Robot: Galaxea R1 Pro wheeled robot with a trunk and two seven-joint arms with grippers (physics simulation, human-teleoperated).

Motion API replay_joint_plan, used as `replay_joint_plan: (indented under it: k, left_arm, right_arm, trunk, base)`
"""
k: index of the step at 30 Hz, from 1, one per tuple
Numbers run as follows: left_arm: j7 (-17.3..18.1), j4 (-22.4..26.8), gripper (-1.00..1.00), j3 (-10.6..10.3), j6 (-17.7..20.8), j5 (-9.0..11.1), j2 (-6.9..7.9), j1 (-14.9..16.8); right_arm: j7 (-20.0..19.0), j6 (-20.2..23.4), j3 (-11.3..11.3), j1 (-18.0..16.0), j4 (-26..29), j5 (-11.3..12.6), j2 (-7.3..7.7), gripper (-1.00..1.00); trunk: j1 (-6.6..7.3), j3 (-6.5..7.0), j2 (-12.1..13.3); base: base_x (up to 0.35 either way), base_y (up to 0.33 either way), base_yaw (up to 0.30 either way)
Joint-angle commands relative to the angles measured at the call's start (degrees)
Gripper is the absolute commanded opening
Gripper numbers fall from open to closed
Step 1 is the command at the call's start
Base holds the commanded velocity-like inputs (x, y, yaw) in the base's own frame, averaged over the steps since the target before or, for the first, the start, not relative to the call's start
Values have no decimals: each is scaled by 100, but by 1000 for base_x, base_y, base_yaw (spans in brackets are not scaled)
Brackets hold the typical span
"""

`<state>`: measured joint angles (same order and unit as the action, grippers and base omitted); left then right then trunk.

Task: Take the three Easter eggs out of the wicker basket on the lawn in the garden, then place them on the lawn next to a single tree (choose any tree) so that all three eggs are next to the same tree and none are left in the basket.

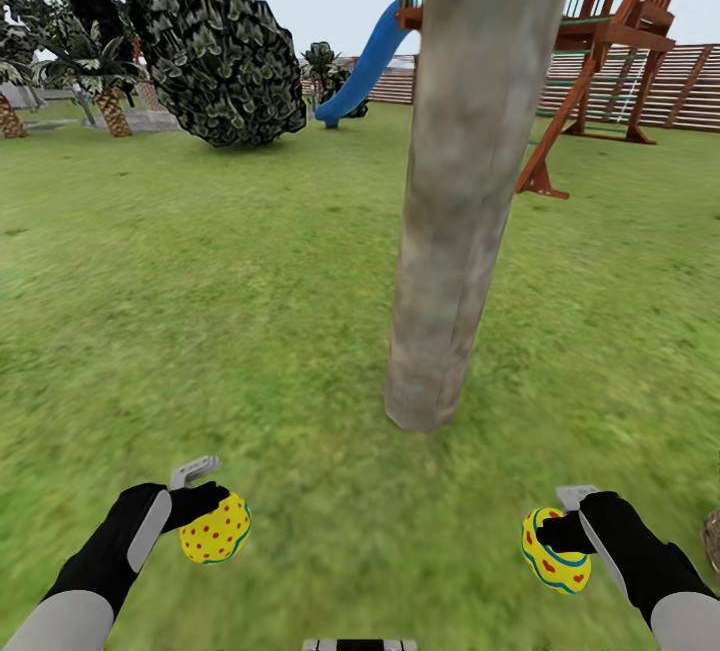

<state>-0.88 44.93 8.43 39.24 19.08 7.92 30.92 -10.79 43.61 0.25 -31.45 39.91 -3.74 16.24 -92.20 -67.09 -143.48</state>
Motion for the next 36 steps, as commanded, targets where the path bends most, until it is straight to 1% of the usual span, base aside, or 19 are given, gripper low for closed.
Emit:
replay_joint_plan:
  k: [1,11,12,14,15,17,18,19,20,24,36]
  left_arm:
    - [-19,5,-100,10,31,29,-6,2]
    - [-29,2,-100,4,37,20,2,2]
    - [-34,-23,-100,5,74,15,20,2]
    - [-43,-254,-100,28,310,-1,98,2]
    - [-43,-294,-100,28,358,-3,114,2]
    - [-42,-338,-100,29,405,9,151,2]
    - [-37,-385,-100,33,413,14,218,2]
    - [-35,-544,-100,49,412,12,282,2]
    - [-35,-567,-100,48,410,7,297,2]
    - [-52,-582,-100,41,407,0,307,2]
    - [-48,-574,-100,27,382,0,272,2]
  right_arm:
    - [-38,24,2,-2,8,-38,2,-100]
    - [-38,24,1,-2,13,-35,5,-100]
    - [-38,23,-4,-2,15,-32,9,-100]
    - [-46,19,-6,-2,13,-31,26,-100]
    - [-54,22,-7,-2,14,-31,31,-100]
    - [-111,24,-7,-2,9,-30,44,-100]
    - [-121,24,-5,-2,11,-30,45,-100]
    - [-125,24,-7,-2,14,-30,67,-100]
    - [-125,30,-4,-2,16,-30,75,-100]
    - [-124,33,2,-2,8,-30,81,-100]
    - [-125,33,2,-2,13,-30,72,-100]
  trunk:
    - [-1,-28,-4]
    - [-27,-249,-17]
    - [-29,-271,-18]
    - [-35,-316,-21]
    - [-37,-338,-22]
    - [-42,-382,-25]
    - [-45,-404,-27]
    - [-48,-427,-28]
    - [-50,-449,-29]
    - [-60,-537,-35]
    - [-91,-803,-51]
  base:
    - [0,0,0]
    - [0,0,0]
    - [0,0,0]
    - [0,0,0]
    - [0,0,0]
    - [0,0,0]
    - [0,0,0]
    - [0,0,0]
    - [0,0,0]
    - [0,0,0]
    - [0,0,0]
